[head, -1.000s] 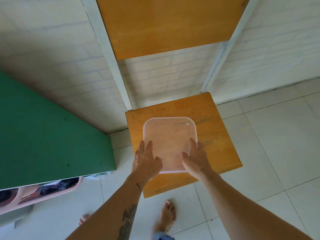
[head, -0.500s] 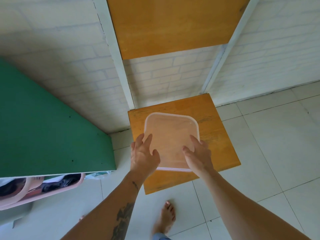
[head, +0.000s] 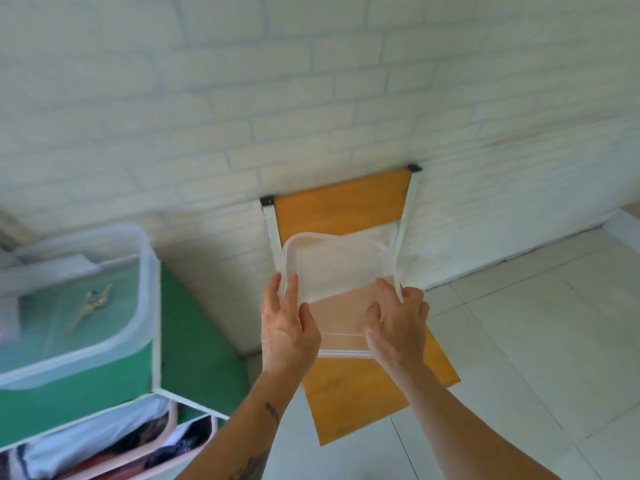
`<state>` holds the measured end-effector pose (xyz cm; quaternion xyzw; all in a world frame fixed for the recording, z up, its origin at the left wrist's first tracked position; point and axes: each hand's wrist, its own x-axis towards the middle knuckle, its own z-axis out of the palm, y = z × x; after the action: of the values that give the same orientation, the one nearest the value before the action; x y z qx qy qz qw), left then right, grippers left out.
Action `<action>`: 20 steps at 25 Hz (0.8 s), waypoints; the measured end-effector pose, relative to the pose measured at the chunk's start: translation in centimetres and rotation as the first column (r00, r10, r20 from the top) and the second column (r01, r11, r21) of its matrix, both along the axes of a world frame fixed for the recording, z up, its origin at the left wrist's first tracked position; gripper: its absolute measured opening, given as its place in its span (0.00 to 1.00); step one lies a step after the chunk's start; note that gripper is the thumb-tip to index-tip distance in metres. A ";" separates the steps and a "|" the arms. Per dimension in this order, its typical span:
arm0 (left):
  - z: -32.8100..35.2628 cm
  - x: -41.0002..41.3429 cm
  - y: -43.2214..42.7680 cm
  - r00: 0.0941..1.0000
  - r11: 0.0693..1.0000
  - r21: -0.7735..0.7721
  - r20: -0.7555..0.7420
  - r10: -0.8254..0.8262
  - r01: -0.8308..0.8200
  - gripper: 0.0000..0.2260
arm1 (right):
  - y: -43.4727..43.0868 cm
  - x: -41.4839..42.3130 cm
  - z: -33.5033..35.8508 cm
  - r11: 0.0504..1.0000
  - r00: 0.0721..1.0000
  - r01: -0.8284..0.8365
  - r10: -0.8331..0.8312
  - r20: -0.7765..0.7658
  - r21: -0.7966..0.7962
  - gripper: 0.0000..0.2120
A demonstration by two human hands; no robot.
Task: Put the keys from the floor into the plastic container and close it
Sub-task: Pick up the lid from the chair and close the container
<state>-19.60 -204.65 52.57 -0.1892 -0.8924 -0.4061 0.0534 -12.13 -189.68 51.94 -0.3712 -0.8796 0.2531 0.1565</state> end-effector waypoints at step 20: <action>14.2 -10.9 -29.3 0.979 0.978 0.021 0.005 0.206 -0.206 0.24 | -28.8 -13.8 13.5 0.960 0.977 -0.215 0.210 0.050 0.180 0.27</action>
<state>-30.47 -233.91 66.74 -0.0946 -0.9029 -0.4081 0.0961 -25.90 -218.49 65.47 -0.2623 -0.9362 0.1804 0.1488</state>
